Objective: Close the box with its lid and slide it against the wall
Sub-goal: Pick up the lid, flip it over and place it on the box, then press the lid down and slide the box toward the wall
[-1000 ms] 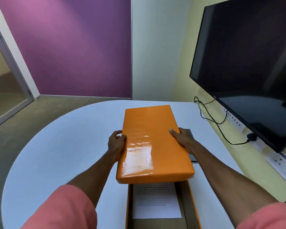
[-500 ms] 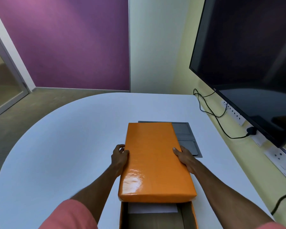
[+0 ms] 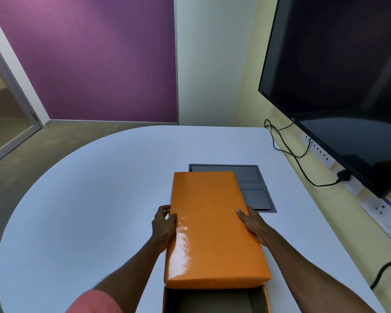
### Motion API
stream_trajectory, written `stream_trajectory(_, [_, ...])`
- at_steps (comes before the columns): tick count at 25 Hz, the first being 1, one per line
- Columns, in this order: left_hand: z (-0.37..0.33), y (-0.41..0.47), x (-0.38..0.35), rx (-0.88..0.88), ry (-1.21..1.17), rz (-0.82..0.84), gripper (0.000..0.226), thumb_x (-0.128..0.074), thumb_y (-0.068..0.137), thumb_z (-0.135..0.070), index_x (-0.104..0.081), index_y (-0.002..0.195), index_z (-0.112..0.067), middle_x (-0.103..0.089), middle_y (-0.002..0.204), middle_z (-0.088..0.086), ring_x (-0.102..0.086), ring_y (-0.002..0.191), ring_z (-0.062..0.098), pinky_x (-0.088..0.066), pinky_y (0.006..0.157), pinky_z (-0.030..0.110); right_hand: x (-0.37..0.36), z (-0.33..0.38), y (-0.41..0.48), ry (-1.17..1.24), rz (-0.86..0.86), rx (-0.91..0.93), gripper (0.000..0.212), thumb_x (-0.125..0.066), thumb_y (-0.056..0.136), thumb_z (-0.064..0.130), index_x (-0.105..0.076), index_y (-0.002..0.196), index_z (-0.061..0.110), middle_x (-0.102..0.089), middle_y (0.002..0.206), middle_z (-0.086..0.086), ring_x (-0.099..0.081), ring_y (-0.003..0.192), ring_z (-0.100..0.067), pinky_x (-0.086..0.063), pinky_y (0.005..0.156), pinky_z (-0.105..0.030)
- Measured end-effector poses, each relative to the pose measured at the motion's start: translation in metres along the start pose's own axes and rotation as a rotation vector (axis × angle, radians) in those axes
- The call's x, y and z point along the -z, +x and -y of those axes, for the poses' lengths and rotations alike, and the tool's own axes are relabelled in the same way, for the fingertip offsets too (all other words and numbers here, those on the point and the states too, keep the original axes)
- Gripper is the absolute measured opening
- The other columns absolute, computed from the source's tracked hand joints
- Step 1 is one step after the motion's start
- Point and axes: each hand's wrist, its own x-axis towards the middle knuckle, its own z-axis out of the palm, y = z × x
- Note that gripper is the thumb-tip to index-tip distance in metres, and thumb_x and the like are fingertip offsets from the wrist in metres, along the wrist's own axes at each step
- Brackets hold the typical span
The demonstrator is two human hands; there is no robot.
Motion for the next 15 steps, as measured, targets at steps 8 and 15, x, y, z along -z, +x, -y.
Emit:
stream_trajectory(8, [0.015, -0.026, 0.006, -0.050, 0.070, 0.010, 0.039, -0.054, 0.096, -0.022, -0.046, 0.133, -0.012, -0.055, 0.139, 0.013, -0.059, 0.119, 0.035, -0.048, 0.099, 0.043, -0.003, -0.017, -0.028, -0.058, -0.032, -0.022, 0.051, -0.047, 0.100, 0.035, -0.040, 0.144, 0.011, -0.053, 0.140, -0.015, -0.056, 0.121, -0.033, -0.048, 0.101, -0.045])
stream_trajectory(15, [0.029, -0.055, 0.009, -0.116, 0.158, 0.049, 0.045, -0.046, 0.099, -0.029, -0.041, 0.141, -0.014, -0.055, 0.140, 0.012, -0.058, 0.121, 0.035, -0.047, 0.104, 0.049, -0.007, -0.031, -0.052, -0.158, -0.067, -0.011, 0.054, -0.044, 0.100, 0.038, -0.040, 0.144, 0.009, -0.052, 0.141, -0.016, -0.054, 0.124, -0.035, -0.043, 0.107, -0.051])
